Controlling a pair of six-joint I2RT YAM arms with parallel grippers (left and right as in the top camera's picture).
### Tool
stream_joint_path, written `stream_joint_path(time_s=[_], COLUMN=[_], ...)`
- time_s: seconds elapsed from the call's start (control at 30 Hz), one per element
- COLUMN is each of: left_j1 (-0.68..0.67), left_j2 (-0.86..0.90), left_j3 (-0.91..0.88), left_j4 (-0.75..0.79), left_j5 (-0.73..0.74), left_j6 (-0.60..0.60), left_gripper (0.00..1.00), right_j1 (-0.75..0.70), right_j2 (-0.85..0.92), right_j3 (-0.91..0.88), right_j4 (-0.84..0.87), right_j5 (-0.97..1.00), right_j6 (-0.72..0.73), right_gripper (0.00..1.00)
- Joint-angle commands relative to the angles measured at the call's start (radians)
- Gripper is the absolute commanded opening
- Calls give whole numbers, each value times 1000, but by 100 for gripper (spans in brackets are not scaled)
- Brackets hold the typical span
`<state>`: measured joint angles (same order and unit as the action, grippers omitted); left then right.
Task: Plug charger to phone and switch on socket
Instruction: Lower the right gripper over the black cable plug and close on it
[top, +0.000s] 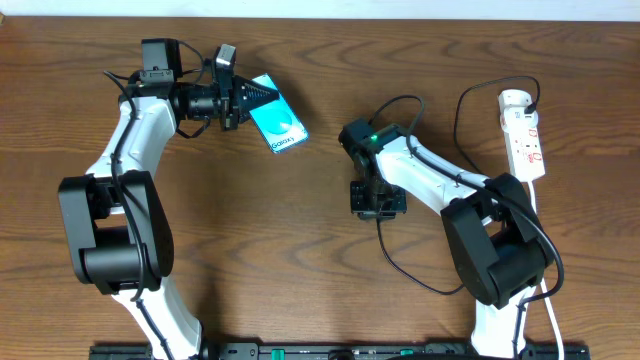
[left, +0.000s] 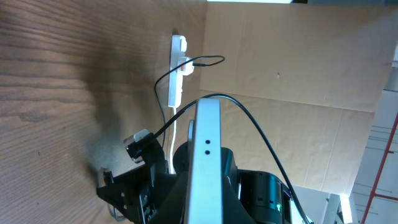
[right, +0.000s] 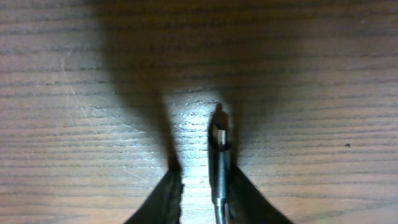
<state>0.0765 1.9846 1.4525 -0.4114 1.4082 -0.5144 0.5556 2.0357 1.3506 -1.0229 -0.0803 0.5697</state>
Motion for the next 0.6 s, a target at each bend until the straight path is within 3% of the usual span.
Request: stream_joint_path(time_s=[0.0, 0.3, 0.57], left_j1=[3, 3, 3], left_j2=[-13, -13, -13], left_j3=[6, 6, 6], left_j4=[2, 2, 2], left_j5=[39, 39, 39], left_j6=[24, 24, 24], left_gripper=[7, 7, 7], right_j1=[2, 2, 2], right_j2=[12, 12, 12], right_j3=[-5, -5, -5], right_j4=[3, 10, 11], right_j5=[0, 2, 2], right_j6=[10, 10, 10], right_gripper=[18, 18, 10])
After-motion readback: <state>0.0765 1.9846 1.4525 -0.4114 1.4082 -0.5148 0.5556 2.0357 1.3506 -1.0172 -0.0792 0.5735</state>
